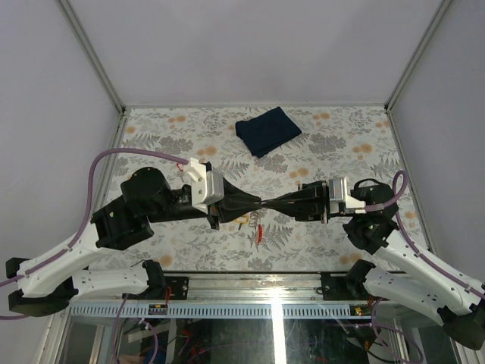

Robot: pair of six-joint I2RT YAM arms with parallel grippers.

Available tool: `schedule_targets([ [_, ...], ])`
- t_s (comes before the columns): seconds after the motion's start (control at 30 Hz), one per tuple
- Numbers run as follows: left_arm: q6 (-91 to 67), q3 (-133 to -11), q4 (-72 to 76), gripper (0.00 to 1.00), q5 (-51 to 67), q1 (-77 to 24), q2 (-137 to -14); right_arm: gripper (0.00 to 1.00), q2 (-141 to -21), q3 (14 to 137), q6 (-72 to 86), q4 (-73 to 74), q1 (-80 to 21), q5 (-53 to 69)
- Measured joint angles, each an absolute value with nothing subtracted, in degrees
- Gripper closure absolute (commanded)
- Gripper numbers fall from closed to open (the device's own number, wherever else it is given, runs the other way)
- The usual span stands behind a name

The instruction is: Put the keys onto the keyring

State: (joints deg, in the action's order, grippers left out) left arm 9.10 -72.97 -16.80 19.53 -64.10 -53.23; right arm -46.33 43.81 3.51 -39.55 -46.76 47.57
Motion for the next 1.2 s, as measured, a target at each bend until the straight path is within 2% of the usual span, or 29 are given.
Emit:
schedule_targets([
  [0.23,9.15,-73.28,-17.1,1.0,19.55,-64.1,-53.6,0.99,-46.33,43.81,3.53,-39.55,-46.76,47.59],
  [0.47,9.58,-74.15,-17.74,1.0,19.59,-64.1,-54.15,0.97,-46.33,43.88,3.57,-39.55,-46.76,47.62],
  [0.67,9.72,-75.46,-19.79,1.0,19.25,-64.1,-54.76,0.83,-45.98,44.21,2.74,-37.82,-46.76,47.53],
  [0.83,9.85,-77.91,-23.75,1.0,18.63,-64.1,-56.01,0.76,-44.27,44.84,-1.87,-30.98,-46.76,46.92],
  [1.2,11.2,-83.96,-32.56,1.0,18.0,-64.1,-58.59,0.72,-41.36,47.09,-11.31,-14.33,-46.76,43.97],
])
